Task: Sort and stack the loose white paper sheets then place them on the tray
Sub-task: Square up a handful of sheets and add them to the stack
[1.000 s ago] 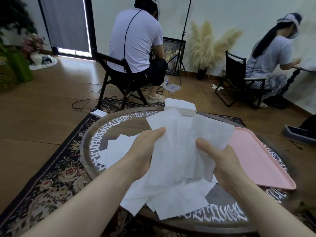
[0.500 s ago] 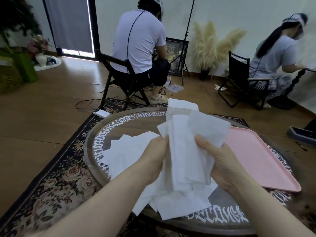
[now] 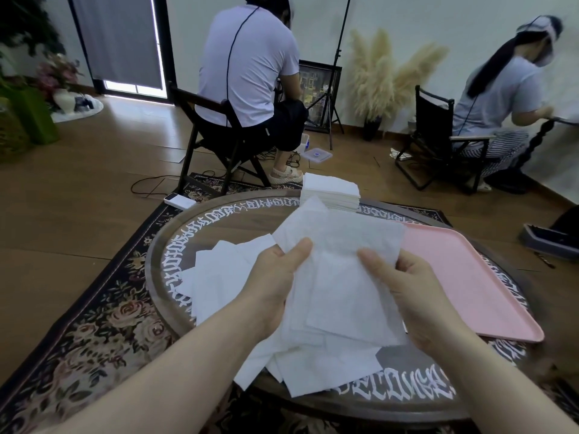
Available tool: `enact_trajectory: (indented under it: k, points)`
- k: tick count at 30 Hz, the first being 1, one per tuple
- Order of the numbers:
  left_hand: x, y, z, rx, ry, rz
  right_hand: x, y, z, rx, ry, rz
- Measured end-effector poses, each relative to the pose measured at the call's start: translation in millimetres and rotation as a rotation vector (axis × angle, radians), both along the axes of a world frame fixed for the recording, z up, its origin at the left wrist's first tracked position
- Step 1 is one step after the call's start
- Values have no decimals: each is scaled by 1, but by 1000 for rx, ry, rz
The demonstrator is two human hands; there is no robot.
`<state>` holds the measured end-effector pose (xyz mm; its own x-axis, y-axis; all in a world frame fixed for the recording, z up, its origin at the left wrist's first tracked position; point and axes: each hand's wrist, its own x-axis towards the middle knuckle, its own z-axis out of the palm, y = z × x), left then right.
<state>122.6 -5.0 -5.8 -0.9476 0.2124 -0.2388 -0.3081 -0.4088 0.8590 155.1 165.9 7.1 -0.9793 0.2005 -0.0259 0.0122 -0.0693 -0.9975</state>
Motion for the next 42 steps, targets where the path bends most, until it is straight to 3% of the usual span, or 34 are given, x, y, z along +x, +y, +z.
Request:
enact_trajectory:
  k: [5,9,12,14,18,25,42]
  points:
    - [1,0,2,33,11,5,0,7,0,60,114,-69]
    - [-1,-1,0,32,25,45,-2,16,8,82,254,-307]
    - [-2,-1,-1,22,12,57,0,24,24,-66,351,-298]
    - [-1,2,-2,20,11,43,2,23,27,-170,274,-122]
    - [3,10,-4,60,-26,-15,1,2,8,23,103,55]
    - [9,12,-3,174,1,-124,-5,-6,-4,126,100,-29]
    - [12,12,-2,191,15,-116,0,-12,0,185,131,-112]
